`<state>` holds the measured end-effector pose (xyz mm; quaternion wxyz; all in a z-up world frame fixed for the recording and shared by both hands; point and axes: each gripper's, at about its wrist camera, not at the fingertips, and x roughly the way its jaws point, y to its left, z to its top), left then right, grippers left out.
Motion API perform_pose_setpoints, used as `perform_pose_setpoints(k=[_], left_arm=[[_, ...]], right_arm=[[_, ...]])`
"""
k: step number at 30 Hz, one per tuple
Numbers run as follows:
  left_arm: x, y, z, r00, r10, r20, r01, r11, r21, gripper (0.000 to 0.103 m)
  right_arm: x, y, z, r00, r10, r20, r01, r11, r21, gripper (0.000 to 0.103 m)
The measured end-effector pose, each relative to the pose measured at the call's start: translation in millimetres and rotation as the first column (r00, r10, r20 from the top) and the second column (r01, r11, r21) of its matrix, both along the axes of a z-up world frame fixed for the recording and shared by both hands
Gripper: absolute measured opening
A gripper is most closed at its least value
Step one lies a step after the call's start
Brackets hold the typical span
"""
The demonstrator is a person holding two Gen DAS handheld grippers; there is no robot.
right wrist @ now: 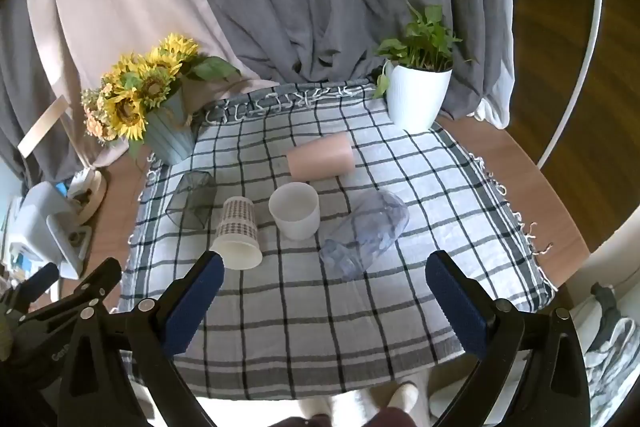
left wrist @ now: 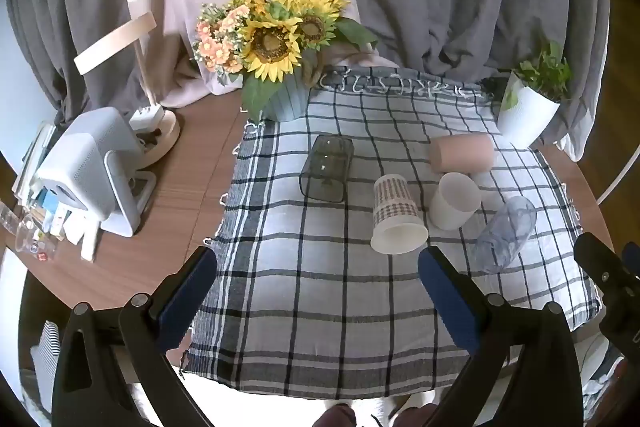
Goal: Flip cup upside down
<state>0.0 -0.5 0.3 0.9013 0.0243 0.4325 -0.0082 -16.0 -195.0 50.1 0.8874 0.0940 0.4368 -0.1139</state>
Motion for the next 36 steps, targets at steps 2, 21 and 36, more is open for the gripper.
perform_pose_setpoints(k=[2, 21, 36], left_arm=[[0, 0, 1, 1.000, 0.002, 0.003, -0.002, 1.000, -0.005, 0.103], [0, 0, 4, 1.000, -0.012, 0.022, 0.013, 0.999, -0.030, 0.103], [1, 4, 6, 1.000, -0.005, 0.028, 0.006, 1.000, -0.026, 0.103]], right_arm=[[0, 0, 0, 1.000, -0.004, -0.004, 0.004, 1.000, -0.010, 0.102], [5, 7, -4, 1.000, -0.003, 0.001, 0.003, 1.000, 0.000, 0.102], [5, 6, -4, 1.000, 0.000, -0.001, 0.000, 1.000, 0.007, 0.102]])
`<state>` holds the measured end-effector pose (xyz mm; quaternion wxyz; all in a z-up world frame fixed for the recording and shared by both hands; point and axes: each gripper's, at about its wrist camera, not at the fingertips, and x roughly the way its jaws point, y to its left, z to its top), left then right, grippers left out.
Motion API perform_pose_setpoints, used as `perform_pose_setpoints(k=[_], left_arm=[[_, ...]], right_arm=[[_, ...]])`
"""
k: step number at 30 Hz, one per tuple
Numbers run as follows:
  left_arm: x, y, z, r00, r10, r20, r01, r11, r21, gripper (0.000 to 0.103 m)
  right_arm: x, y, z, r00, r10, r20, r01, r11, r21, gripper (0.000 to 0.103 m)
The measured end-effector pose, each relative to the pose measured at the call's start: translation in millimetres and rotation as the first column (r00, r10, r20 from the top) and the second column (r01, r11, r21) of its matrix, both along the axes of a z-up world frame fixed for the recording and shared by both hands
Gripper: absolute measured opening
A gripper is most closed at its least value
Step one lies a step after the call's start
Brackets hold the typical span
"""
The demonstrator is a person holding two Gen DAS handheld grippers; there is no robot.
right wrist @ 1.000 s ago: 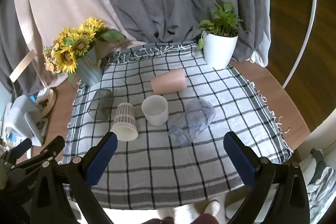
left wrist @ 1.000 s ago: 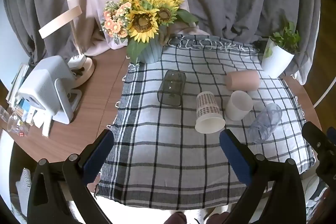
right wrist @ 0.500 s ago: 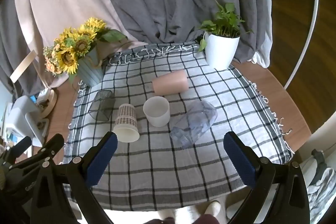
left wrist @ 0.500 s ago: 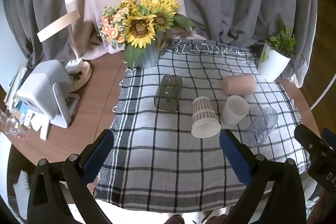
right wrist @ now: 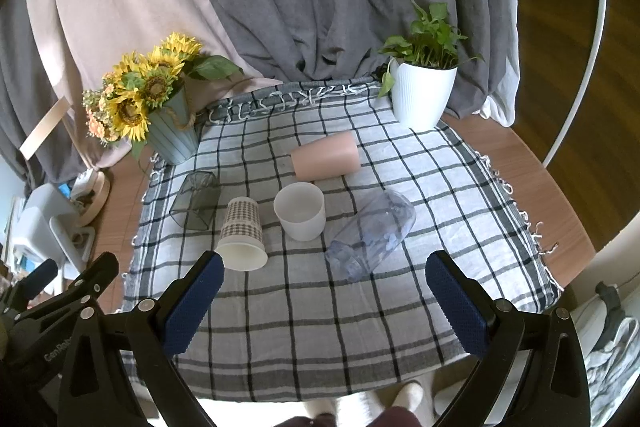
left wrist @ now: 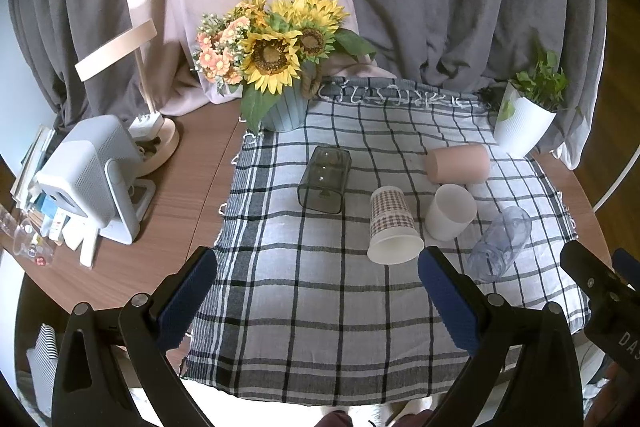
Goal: Flip cup upside down
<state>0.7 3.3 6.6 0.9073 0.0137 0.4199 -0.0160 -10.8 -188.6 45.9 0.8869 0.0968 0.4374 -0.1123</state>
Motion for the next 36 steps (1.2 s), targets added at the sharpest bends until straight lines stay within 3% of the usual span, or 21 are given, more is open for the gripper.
perform_pose_setpoints(k=[36], left_arm=[[-3.7, 1.3, -5.6, 1.000, 0.003, -0.007, -0.003, 1.000, 0.003, 0.103]], right_arm=[[1.8, -1.0, -0.8, 1.000, 0.000, 0.000, 0.000, 1.000, 0.005, 0.102]])
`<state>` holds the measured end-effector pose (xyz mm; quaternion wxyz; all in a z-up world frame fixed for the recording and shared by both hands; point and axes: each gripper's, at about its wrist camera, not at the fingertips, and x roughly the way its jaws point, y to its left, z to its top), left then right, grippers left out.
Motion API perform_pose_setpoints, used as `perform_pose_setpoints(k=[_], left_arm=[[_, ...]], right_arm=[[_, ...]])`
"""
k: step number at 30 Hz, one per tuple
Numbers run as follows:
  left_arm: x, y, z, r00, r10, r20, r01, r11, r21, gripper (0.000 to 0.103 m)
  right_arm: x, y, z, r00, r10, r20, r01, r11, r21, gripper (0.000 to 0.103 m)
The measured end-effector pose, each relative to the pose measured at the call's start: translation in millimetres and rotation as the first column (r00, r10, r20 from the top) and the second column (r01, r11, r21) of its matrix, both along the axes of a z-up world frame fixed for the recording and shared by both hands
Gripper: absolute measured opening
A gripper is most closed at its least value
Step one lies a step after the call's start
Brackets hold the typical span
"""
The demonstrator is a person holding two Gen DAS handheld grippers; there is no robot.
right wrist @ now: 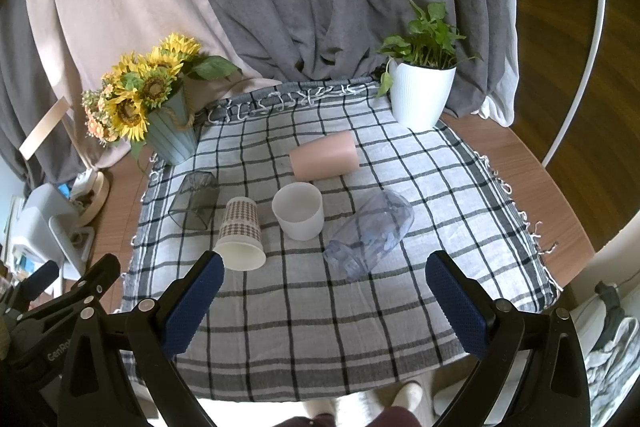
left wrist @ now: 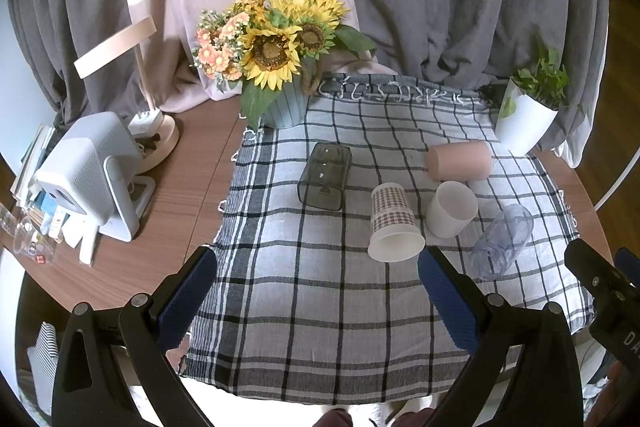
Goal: Flip cup upside down
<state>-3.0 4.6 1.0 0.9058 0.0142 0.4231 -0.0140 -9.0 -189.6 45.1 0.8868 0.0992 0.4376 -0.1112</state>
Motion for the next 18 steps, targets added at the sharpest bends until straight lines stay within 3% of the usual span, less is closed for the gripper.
perform_pose_setpoints(k=[18], left_arm=[[9.3, -7.7, -3.0, 1.000, -0.004, -0.020, 0.005, 1.000, 0.015, 0.103]], right_arm=[[4.1, -3.5, -2.5, 1.000, -0.001, -0.004, 0.001, 1.000, 0.002, 0.102]])
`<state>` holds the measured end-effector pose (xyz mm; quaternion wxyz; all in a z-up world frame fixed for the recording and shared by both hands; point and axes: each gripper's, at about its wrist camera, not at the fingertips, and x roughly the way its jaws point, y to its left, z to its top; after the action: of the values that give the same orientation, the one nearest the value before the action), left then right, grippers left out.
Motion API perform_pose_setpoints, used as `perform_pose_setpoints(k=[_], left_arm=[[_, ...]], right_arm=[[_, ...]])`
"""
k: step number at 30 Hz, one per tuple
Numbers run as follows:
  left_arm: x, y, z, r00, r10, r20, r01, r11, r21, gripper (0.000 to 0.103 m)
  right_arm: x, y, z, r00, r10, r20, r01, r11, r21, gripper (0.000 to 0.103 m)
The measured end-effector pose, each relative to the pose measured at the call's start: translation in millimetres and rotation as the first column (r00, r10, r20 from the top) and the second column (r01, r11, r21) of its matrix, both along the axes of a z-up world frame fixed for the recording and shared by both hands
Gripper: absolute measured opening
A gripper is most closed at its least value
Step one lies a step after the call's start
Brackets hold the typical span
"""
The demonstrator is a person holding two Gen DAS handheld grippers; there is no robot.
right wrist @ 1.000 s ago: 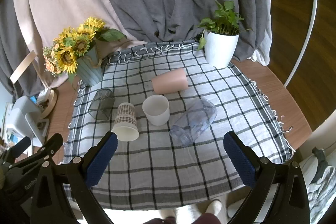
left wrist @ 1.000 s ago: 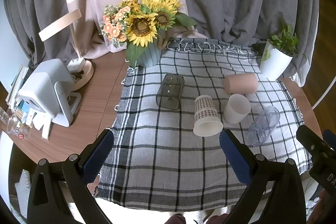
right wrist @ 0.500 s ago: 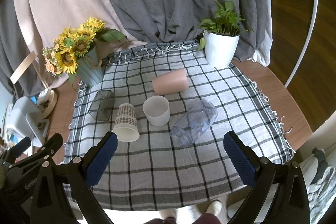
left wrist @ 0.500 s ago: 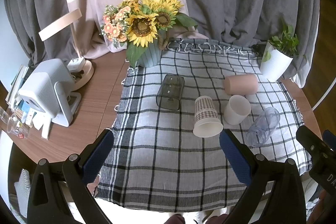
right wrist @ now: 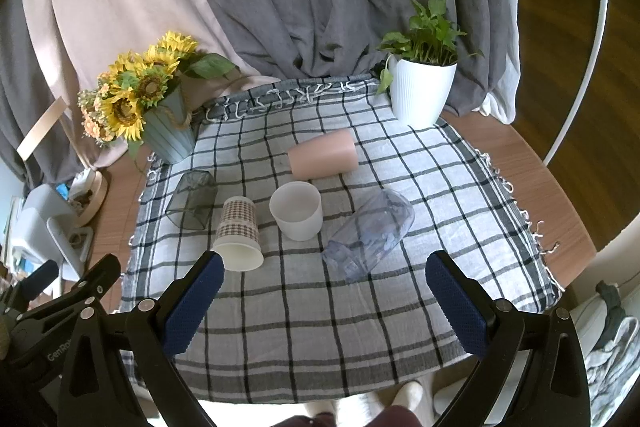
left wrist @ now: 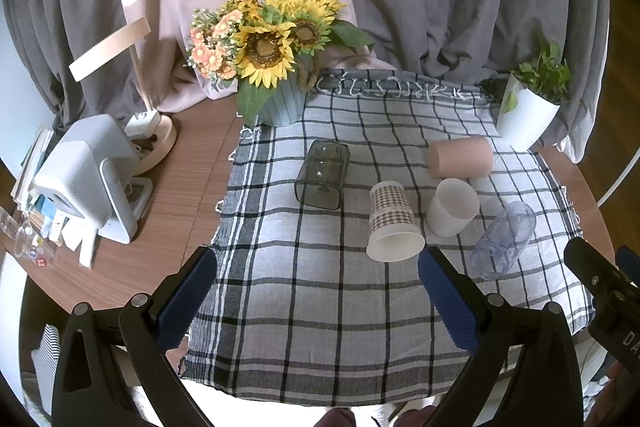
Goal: Flip cup upside down
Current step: 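Reach the right gripper to the clear plastic cup and grasp it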
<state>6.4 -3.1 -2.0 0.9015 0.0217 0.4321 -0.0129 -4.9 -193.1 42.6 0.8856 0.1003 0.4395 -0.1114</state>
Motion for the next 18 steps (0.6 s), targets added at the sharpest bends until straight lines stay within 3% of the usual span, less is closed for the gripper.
perform_pose_setpoints(k=[12, 18], left_arm=[[29, -34, -12, 0.998, -0.052, -0.029, 0.054, 0.996, 0.077, 0.103], [56, -60, -28, 0.991, -0.114, -0.072, 0.122, 0.986, 0.117, 0.103]], right_arm=[[9, -20, -19, 0.999, -0.031, 0.015, 0.030, 0.998, 0.051, 0.102], [26, -48, -43, 0.996, -0.084, -0.013, 0.085, 0.987, 0.139, 0.100]])
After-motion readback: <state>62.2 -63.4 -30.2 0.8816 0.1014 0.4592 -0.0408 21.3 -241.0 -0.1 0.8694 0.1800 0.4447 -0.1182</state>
